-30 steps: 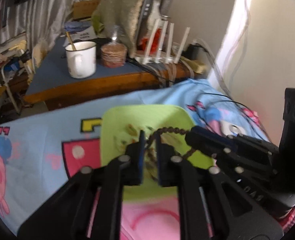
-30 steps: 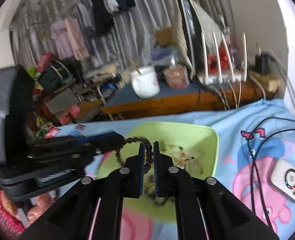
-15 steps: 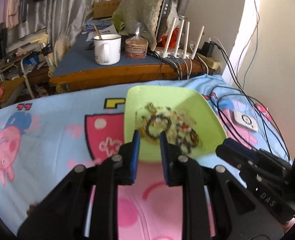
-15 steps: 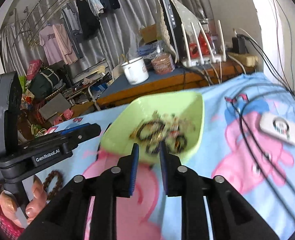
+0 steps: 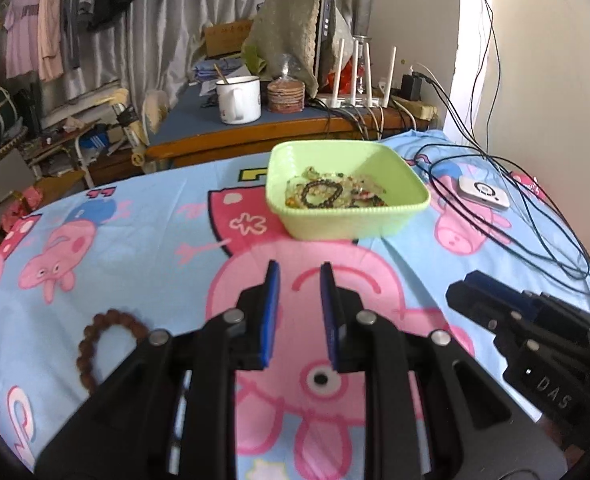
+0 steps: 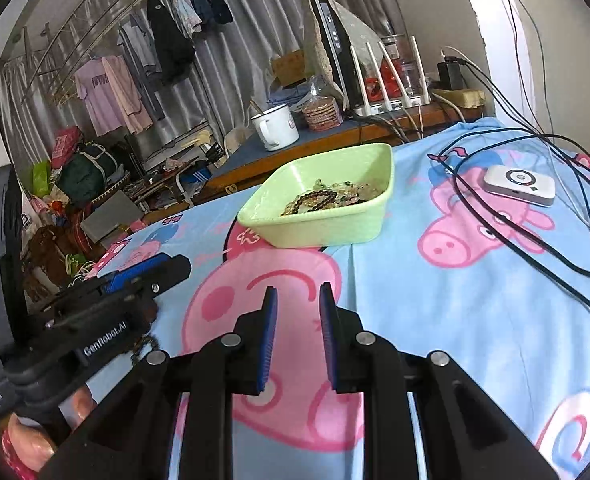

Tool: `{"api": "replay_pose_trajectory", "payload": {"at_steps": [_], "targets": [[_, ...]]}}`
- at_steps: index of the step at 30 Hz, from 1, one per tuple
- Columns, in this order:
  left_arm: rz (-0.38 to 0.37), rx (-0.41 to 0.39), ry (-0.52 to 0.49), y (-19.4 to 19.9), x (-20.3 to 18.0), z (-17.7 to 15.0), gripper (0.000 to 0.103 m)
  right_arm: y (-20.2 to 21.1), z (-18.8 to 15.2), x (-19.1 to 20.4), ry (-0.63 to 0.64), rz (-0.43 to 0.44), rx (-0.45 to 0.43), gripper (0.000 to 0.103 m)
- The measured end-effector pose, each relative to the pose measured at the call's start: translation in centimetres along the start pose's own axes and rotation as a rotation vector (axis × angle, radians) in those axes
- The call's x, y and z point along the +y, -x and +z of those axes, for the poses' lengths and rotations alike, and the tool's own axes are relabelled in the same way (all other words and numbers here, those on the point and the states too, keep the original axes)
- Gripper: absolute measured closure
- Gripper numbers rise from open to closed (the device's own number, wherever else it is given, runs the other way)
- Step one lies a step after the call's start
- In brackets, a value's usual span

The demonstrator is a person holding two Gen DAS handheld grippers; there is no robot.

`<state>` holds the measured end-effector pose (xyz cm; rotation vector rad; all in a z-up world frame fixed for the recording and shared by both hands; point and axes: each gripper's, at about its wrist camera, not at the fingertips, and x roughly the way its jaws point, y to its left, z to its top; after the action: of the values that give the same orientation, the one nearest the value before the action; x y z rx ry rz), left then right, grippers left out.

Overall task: Organize jewelry
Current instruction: 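Move the right tool down to the black bead bracelet on the sheet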

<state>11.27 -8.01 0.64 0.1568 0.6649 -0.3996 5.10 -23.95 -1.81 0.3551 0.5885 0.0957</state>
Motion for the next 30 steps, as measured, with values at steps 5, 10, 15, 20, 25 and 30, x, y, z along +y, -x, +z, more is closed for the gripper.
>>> {"api": "replay_pose_trajectory", "payload": {"at_steps": [5,10,15,20,25,30], "targets": [[-0.002,0.000,0.004,0.9,-0.1,-1.1,0.084,1.0,-0.5,0.7,0.001,0.000,-0.012,0.103],[-0.001,-0.008,0.012,1.7,0.1,-1.7,0.081,1.8,-0.9,1.6,0.013,0.006,-0.018,0.103],[0.007,-0.023,0.015,2.5,0.4,-2.2,0.072,2.0,-1.2,2.1,0.022,0.011,-0.020,0.103],[0.011,-0.026,0.022,2.9,0.9,-2.6,0.072,2.1,-1.2,2.4,0.020,0.014,-0.022,0.103],[0.016,-0.027,0.028,3.1,1.3,-2.9,0.072,2.2,-1.4,3.0,0.027,0.020,-0.025,0.103],[0.018,-0.027,0.036,3.3,1.9,-3.3,0.072,2.0,-1.5,3.4,0.034,0.023,-0.023,0.103]]}}
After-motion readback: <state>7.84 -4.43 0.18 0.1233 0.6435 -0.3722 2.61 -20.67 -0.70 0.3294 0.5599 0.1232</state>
